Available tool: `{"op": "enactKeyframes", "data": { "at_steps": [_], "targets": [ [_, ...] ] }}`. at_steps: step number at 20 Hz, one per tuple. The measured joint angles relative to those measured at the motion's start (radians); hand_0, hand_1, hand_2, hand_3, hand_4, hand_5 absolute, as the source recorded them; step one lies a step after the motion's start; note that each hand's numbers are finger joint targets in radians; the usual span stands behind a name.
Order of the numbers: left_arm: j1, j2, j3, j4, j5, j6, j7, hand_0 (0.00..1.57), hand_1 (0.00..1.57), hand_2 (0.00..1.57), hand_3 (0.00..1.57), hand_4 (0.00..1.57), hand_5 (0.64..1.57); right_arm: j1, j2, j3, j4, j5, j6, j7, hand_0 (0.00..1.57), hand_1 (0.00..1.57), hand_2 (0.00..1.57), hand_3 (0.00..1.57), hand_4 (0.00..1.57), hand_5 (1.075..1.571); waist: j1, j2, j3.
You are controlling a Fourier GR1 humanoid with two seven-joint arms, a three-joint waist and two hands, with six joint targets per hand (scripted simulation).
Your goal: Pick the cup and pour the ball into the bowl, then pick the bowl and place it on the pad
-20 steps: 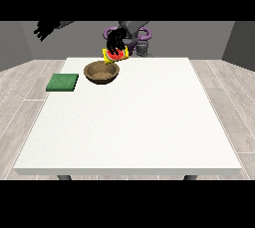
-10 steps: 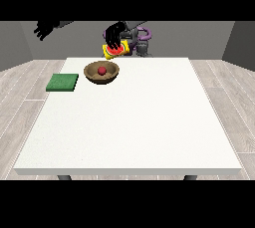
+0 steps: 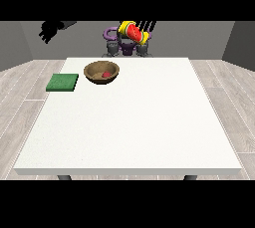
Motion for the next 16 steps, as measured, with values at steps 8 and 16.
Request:
{"op": "enactKeyframes", "data": {
  "at_steps": [8,16],
  "targets": [
    [0.043,0.049,0.394,-0.168,0.529,-0.127,-0.187,0.0,0.0,0.0,0.0,1.05,1.567,0.03,0.066,0.014,0.007,0.036,-0.072,-0.034,0.0,0.0,0.0,0.0,0.72,1.565,0.101,0.039,0.0001],
    [0.064,0.223,0.631,-0.188,0.868,-0.444,-0.276,0.0,0.0,0.0,0.0,1.05,1.558,0.049,0.17,0.033,0.045,0.073,-0.144,-0.149,0.0,0.0,0.0,0.0,0.74,1.568,0.167,0.142,0.0077]
  ]
}}
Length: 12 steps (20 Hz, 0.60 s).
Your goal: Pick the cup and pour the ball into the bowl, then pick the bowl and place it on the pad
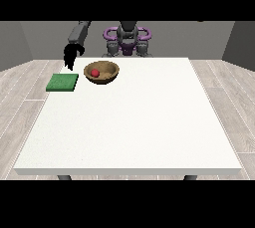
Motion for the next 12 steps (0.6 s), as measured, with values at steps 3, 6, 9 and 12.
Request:
{"op": "enactKeyframes", "data": {
  "at_steps": [3,6,9,12],
  "targets": [
    [0.012,0.054,0.041,-0.003,0.056,-0.062,-0.002,0.0,0.0,0.0,0.0,0.99,1.561,-0.025,0.025,0.01,0.045,0.011,-0.011,-0.046,0.0,0.0,0.0,0.0,0.69,1.566,-0.002,0.035,0.0014],
    [0.035,0.101,0.076,-0.008,0.101,-0.112,-0.008,0.0,0.0,0.0,0.0,1.0,1.544,-0.038,0.043,0.017,0.102,0.024,-0.011,-0.114,0.0,0.0,0.0,0.0,0.6,1.557,-0.007,0.064,0.0019],
    [0.08,0.126,0.095,-0.023,0.127,-0.132,-0.015,0.0,0.0,0.0,0.0,1.01,1.535,-0.061,0.062,0.037,0.151,0.042,-0.024,-0.148,0.0,0.0,0.0,0.0,0.56,1.56,-0.023,0.063,0.0021],
    [0.093,0.169,0.119,-0.029,0.156,-0.153,-0.009,0.0,0.0,0.0,0.0,1.01,1.532,-0.086,0.07,0.047,0.208,0.047,-0.017,-0.182,0.0,0.0,0.0,0.0,0.53,1.553,-0.042,0.078,0.0021]
  ]
}}
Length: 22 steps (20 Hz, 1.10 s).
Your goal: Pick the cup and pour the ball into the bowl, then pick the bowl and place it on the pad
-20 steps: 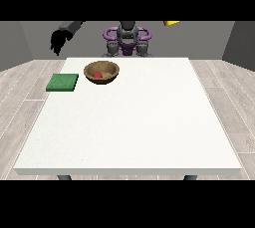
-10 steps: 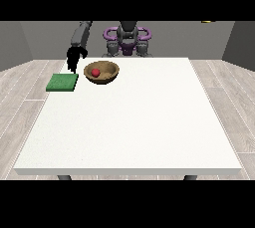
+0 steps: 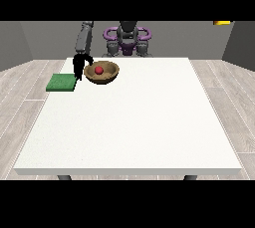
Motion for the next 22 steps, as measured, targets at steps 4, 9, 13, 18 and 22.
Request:
{"op": "enactKeyframes", "data": {
  "at_steps": [4,9,13,18,22],
  "targets": [
    [0.011,0.021,0.012,-0.04,0.037,-0.015,0.008,0.0,0.0,0.0,0.0,1.02,1.536,-0.035,-0.014,-0.014,0.096,0.002,0.019,-0.098,0.0,0.0,0.0,0.0,0.5,1.551,0.015,0.033,-0.0044],
    [0.02,0.042,0.02,-0.076,0.071,-0.025,0.023,0.0,0.0,0.0,0.0,1.02,1.54,-0.059,-0.017,-0.019,0.141,-0.006,0.034,-0.163,0.0,0.0,0.0,0.0,0.45,1.546,0.02,0.052,-0.0161],
    [0.036,0.057,0.027,-0.091,0.09,-0.04,0.018,0.0,0.0,0.0,0.0,1.02,1.536,-0.087,-0.02,-0.021,0.175,0.001,0.012,-0.194,0.0,0.0,0.0,0.0,0.44,1.547,0.025,0.069,-0.0154],
    [0.048,0.083,0.039,-0.087,0.106,-0.046,0.028,0.0,0.0,0.0,0.0,1.02,1.54,-0.132,0.017,-0.001,0.195,0.016,-0.041,-0.202,0.0,0.0,0.0,0.0,0.48,1.547,0.014,0.061,-0.0128],
    [0.045,0.104,0.055,-0.092,0.135,-0.066,0.029,0.0,0.0,0.0,0.0,1.02,1.533,-0.125,0.008,-0.019,0.205,0.016,-0.086,-0.228,1.48,1.48,1.57,0.45,0.62,1.491,0.026,0.079,-0.0224]
  ]
}}
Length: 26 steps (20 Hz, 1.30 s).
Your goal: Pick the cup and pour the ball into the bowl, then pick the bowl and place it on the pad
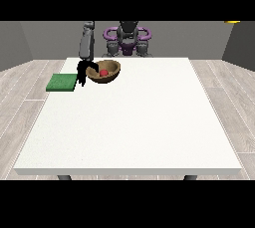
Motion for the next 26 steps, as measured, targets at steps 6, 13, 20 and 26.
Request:
{"op": "enactKeyframes", "data": {
  "at_steps": [6,13,20,26],
  "targets": [
    [-0.016,0.019,0.017,-0.013,0.033,-0.018,0.005,0.0,0.0,0.0,0.0,1.09,1.514,0.044,-0.028,0.002,-0.038,0.026,-0.092,-0.015,1.57,1.57,1.57,1.53,0.93,1.511,0.042,0.023,-0.0129],
    [-0.018,0.034,0.031,0.011,0.046,-0.026,0.01,0.0,0.0,0.0,0.0,1.19,1.526,0.069,-0.04,0.041,-0.103,0.042,-0.172,0.061,1.57,1.57,1.57,1.25,1.01,1.546,0.049,0.014,0.0072],
    [0.026,0.048,0.053,0.074,0.035,-0.034,-0.012,0.0,0.0,0.0,0.0,1.2,1.538,0.063,-0.104,0.106,-0.169,0.043,-0.19,0.334,1.57,1.57,1.57,0.97,1.06,1.556,0.016,-0.032,0.0336],
    [0.075,0.078,0.076,0.133,0.017,-0.051,-0.054,0.0,0.0,0.0,0.0,1.2,1.545,0.031,-0.374,0.098,-0.198,0.092,-0.138,0.56,1.57,1.57,1.57,0.55,1.1,1.567,-0.061,-0.054,0.022]
  ]
}}
